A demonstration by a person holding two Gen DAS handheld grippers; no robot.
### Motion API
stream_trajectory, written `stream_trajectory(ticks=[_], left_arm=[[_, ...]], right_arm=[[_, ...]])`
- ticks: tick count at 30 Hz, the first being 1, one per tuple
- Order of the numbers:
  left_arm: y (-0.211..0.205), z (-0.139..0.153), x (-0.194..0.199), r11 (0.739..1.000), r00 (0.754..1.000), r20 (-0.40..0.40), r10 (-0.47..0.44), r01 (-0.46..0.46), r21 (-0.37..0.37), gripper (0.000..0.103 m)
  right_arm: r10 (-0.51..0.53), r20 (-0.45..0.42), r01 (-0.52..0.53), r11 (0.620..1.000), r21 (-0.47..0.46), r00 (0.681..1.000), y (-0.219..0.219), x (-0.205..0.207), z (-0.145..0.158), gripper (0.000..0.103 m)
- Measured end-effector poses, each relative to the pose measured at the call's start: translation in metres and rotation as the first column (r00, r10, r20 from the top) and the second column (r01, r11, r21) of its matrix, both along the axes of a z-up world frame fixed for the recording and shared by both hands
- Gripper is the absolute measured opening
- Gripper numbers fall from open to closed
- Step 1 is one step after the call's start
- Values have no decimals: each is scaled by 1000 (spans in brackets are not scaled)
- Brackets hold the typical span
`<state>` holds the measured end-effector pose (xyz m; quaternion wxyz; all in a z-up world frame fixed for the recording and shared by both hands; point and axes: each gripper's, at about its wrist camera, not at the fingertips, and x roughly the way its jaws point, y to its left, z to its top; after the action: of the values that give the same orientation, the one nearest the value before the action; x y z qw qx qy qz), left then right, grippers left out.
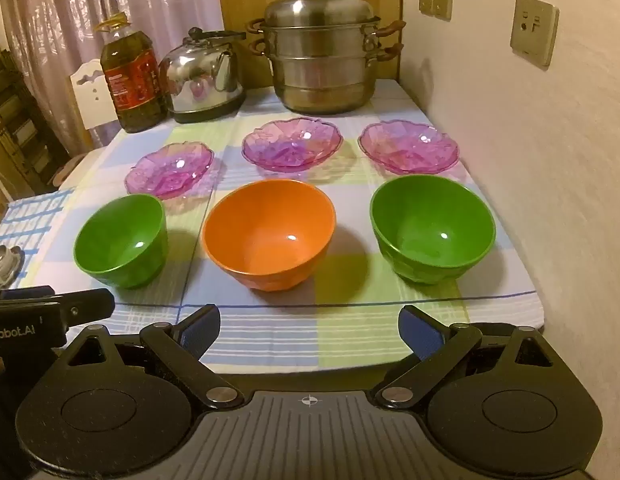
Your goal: Organize plates and bowls
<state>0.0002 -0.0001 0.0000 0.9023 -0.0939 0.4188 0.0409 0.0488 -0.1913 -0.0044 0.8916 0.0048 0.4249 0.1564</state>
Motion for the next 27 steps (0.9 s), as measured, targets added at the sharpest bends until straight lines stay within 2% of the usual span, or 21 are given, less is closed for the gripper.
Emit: stream_trajectory(ticks=[4,5,6,7,10,15,17,27], left_arm=[[-6,-2,2,1000,1000,-3,-1,1,6,81],[0,-1,-11,1000,999,39,9,-8,-27,81],[6,1,-16,997,999,47,16,-12,-70,81],[9,1,-12,997,1000,22,15,-13,-75,81],[3,0,-2,999,1000,-14,12,-13,-48,81],[3,-5,0,999,1000,-8,-2,1,-38,81],[4,-5,0,999,1000,-7,0,0,-40,81],[4,-2,-1,999,1000,-2,2,-2,-33,81]], right_arm=[[2,-8,-2,1000,0,1000,-3,2,-1,96],[2,-8,-2,1000,-1,1000,-5,2,-1,96],[4,-8,-4,1000,-5,1000,4,1,-2,96],[3,-7,-3,1000,-6,1000,5,0,-1,96],[7,-10,-7,1000,-8,1000,2,-1,-2,96],[2,-7,-3,1000,-14,1000,12,-12,2,96],[8,-23,-8,1000,-1,1000,5,-1,-2,96],[12,-27,-12,1000,7,1000,4,0,-1,96]])
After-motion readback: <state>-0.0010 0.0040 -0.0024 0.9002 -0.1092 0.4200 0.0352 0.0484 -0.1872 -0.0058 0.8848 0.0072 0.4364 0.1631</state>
